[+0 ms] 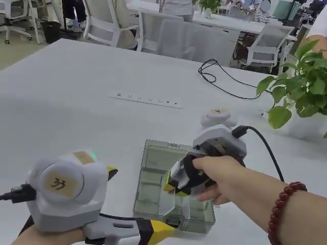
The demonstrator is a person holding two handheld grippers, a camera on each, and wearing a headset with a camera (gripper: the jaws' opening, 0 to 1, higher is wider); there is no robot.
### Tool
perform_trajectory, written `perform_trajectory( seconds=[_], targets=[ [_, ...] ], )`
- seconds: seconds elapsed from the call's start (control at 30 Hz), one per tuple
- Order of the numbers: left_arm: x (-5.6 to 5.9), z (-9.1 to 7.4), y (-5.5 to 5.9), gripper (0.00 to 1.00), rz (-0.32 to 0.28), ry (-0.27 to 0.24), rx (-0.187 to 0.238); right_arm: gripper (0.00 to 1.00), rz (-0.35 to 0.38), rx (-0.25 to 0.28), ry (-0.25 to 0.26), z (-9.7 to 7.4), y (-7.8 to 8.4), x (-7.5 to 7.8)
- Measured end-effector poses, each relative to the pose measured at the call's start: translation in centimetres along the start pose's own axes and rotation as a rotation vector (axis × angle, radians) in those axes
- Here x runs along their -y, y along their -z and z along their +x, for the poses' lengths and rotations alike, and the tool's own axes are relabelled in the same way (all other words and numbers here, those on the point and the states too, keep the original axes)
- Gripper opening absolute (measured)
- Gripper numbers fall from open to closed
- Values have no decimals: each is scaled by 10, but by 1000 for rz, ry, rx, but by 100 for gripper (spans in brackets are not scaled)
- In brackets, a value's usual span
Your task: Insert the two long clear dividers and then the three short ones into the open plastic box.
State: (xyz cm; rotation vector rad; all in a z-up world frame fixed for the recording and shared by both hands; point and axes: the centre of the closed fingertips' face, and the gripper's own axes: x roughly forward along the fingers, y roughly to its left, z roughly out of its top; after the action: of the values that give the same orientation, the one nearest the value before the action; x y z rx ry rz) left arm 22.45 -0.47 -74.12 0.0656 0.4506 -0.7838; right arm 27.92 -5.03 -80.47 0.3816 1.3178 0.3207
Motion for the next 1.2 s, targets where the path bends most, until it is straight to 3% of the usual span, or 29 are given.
perform_trajectory(
  seconds=[0.57,0.67,0.87,1.2],
  targets=[
    [2,-1,0,98,-13,5,6,7,-82,-40,54,0,0,-2],
    [2,-1,0,97,-12,7,7,7,-117,-50,81,0,1,-2],
    [3,-1,0,97,-10,9,10,7,-298,-69,176,3,1,-6],
    [1,-2,-1,97,-11,4,16,7,-341,-83,217,7,3,-6]
  ],
)
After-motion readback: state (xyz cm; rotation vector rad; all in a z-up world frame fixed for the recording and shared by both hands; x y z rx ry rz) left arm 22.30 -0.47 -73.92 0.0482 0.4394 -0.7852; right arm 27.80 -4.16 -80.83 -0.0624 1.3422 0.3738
